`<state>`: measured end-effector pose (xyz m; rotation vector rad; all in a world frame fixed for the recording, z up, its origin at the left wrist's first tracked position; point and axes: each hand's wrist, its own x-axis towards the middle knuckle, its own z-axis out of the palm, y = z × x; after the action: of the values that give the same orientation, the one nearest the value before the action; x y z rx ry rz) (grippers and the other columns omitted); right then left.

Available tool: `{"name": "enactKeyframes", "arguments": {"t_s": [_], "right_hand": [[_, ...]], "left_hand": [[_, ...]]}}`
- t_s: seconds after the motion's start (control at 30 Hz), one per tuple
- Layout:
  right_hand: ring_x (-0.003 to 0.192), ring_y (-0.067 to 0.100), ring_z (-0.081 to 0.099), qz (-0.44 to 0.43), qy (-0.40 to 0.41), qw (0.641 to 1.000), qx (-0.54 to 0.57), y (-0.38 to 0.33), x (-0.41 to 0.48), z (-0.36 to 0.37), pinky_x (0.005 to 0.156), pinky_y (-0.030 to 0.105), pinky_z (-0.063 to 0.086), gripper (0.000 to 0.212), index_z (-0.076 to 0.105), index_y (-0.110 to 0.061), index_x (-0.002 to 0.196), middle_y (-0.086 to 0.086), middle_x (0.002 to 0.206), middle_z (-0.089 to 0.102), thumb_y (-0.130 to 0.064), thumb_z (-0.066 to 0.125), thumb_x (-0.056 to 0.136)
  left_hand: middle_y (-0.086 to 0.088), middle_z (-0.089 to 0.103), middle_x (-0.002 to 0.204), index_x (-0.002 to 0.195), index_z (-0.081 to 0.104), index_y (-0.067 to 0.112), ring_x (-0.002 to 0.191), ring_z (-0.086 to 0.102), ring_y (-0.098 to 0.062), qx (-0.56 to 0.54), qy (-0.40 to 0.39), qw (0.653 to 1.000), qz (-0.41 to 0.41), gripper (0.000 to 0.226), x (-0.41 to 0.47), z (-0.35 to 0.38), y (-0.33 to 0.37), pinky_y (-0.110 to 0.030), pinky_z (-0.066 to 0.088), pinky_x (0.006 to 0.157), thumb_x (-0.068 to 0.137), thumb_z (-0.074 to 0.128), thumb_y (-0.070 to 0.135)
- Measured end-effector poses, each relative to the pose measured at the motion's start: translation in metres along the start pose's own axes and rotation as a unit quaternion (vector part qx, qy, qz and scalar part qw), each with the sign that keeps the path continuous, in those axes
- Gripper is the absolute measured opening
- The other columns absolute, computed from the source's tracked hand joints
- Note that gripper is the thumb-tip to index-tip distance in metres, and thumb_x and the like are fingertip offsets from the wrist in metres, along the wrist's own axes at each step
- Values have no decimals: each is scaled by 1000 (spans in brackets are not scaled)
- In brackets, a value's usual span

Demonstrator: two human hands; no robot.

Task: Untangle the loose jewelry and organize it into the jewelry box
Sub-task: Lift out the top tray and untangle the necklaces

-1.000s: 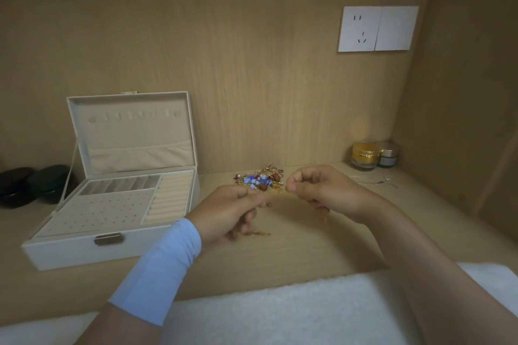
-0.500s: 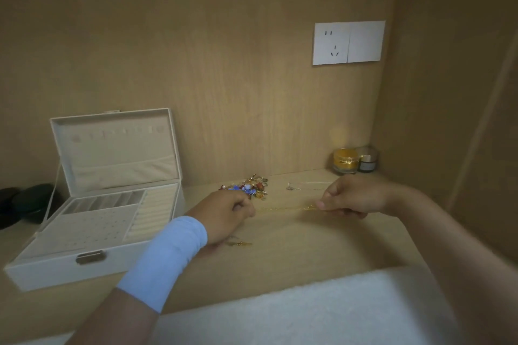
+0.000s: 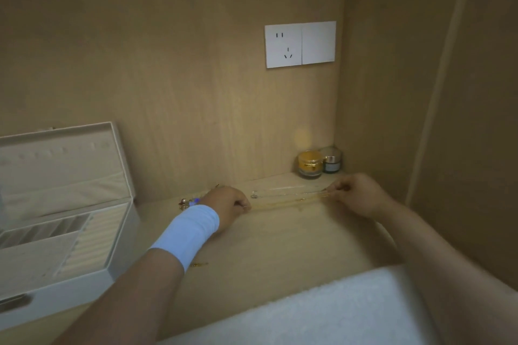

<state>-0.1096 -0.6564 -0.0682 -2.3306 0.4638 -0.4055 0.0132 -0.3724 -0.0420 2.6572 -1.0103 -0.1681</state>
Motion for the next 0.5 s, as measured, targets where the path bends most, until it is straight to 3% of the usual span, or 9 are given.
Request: {"name": "enactKeyframes", "arguments": {"t_s": [0.13,0.3,0.4,0.5], "right_hand": [[62,9,55,51,67,996,-6,18,8,5,57,22,41,11,76,-14,78,-7,67,66,-21,76,87],[82,14,62,60,84,994,-46,22,13,7,72,24,42,5,77,-23,85,-4,84,71,-27,75,87],[92,16,65,61,81,991,-90,24,13,7,81,30,52,7,78,-27,89,-5,93,74,-31,72,88],[95,16,66,63,86,988,-109,27,11,5,84,31,53,8,78,-29,92,-8,97,74,-30,71,89]], "left_hand": [[4,69,99,95,72,28,96,65,-17,-23,60,998,-9,20,15,13,1,-23,47,93,88,60,14],[1,71,103,95,76,15,99,64,-17,-10,82,996,17,17,32,21,5,-12,36,80,87,62,8],[1,69,103,98,76,17,99,62,-17,5,107,994,21,17,36,27,6,-17,39,79,90,61,12],[-4,67,104,100,75,18,99,61,-21,15,125,991,38,17,36,36,4,-24,44,86,92,61,15]]}}
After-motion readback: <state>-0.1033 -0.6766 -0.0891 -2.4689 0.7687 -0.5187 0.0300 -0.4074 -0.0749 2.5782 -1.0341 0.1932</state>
